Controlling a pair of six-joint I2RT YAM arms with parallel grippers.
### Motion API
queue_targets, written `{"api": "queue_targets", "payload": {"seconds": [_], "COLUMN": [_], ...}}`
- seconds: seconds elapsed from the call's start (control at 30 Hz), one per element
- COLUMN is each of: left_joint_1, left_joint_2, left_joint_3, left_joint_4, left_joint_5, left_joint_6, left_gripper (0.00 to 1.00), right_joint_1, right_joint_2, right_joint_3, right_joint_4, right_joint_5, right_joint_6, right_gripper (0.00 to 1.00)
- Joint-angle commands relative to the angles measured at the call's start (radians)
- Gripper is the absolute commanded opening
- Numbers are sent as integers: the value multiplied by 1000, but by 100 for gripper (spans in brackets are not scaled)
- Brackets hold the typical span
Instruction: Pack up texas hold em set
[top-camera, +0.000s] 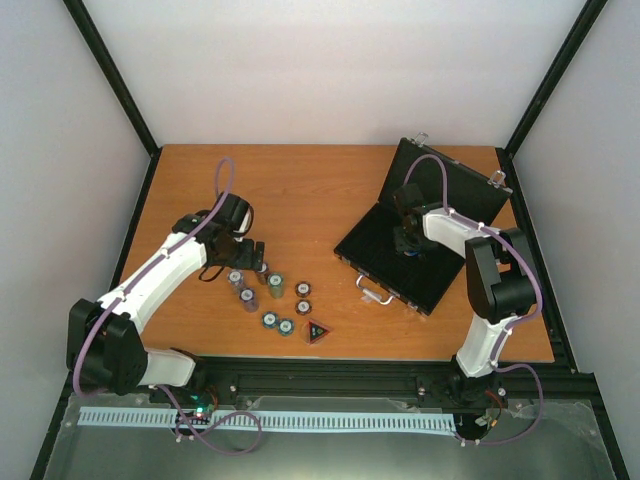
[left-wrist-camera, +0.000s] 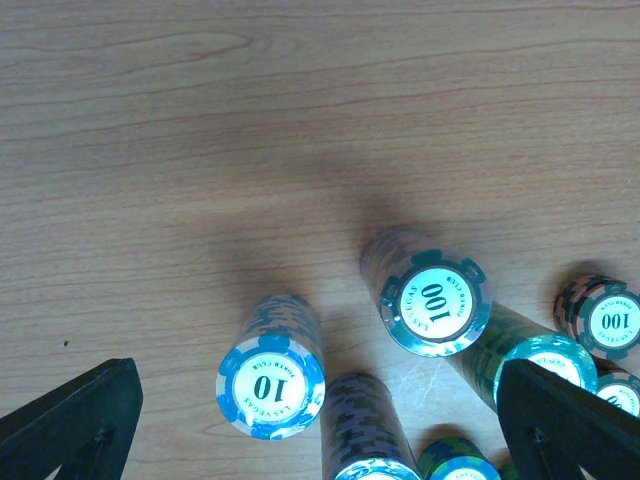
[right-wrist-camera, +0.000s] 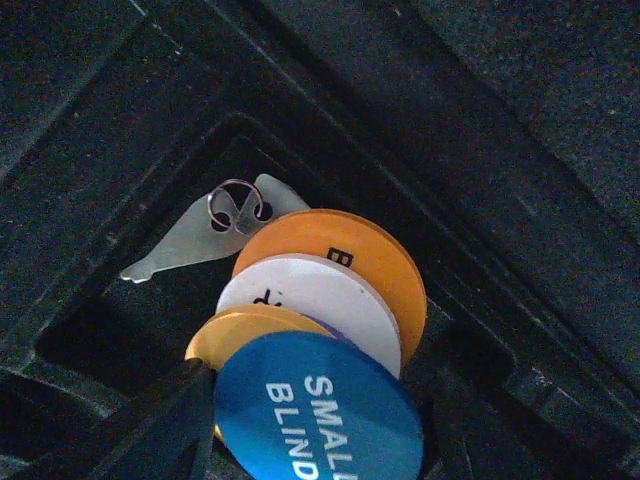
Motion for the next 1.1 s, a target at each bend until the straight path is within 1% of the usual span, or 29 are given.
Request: {"api": "queue_targets", "payload": {"seconds": [0.0,0.07,0.17,0.27,0.37,0.5,0.8,0.87,1.0,1.07], "left_joint_1": [-4,-4,-4,-3,-4,-4,-4,-4,-4,-4], "left_joint_2": [-17,-17,-14,-12,-7,3,18,14,10,8], "left_joint_3": [0,3,3,3,5,13,30,35,48,59], "left_joint_4": [9,8,8,9,16,24,28,24,9,2], "left_joint_5": [2,-1,-3,-3,2,6,8,5,-19,-29], "left_joint_6": [-8,-9,-10,-13,-17,-19,-21,-21,-21,-23], "left_gripper": [100,100,100,100,100,100,100,100,100,100], "right_joint_1": [-13,-15,-14,-15,-14,-14,-8,12,84,129], "right_joint_2": [23,23,16,-10,-47,-85,-139,-154,-199,-220], "right_joint_3": [-6,-4,-1,-2,5,22,56,62,66,71], "right_joint_4": [22,24,26,30,25,-2,-43,-61,-97,-125], "right_joint_5": [11,13,10,-3,-32,-93,-180,-200,-219,-240], "right_joint_6": [11,12,10,5,-4,-15,-15,-18,-15,-6], "right_gripper": [65,69,70,74,79,84,83,85,91,98]}}
